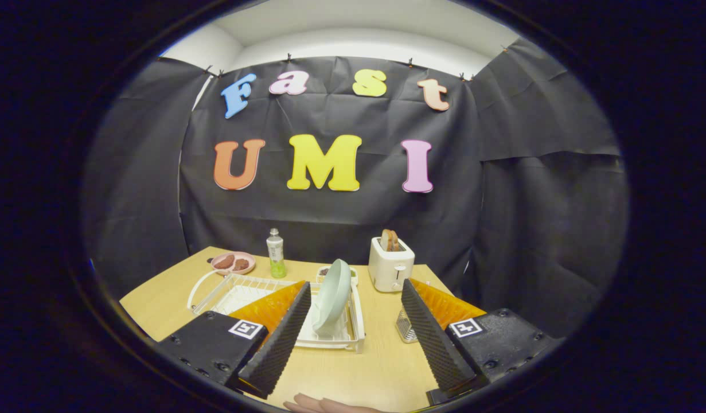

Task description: Take the plate from the dish rack, then take the spoon from the basket and place it into the plate.

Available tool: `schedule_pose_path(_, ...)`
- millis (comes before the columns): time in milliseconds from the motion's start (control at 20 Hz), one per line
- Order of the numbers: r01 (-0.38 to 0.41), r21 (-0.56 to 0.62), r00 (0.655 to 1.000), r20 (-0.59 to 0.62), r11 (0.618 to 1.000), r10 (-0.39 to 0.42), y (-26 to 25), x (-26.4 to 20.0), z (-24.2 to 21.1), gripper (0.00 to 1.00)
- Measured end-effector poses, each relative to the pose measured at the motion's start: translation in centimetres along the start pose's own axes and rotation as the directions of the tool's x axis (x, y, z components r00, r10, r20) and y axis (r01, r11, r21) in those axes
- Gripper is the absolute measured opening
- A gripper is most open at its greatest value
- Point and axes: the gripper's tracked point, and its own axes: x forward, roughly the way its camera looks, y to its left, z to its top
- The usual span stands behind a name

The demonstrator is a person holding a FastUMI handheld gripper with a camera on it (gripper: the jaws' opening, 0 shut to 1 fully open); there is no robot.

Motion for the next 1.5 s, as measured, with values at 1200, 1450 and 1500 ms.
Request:
schedule_pose_path(1200,-0.001,-0.368,0.649,-0.707,0.930,-0.280,0.8,20.5,-2.7,0.23)
schedule_pose_path(1450,0.015,-0.378,0.613,-0.728,0.926,-0.307,0.7,20.5,-3.0,0.23)
schedule_pose_path(1500,0.027,-0.376,0.605,-0.731,0.926,-0.315,0.7,20.1,-3.0,0.22)
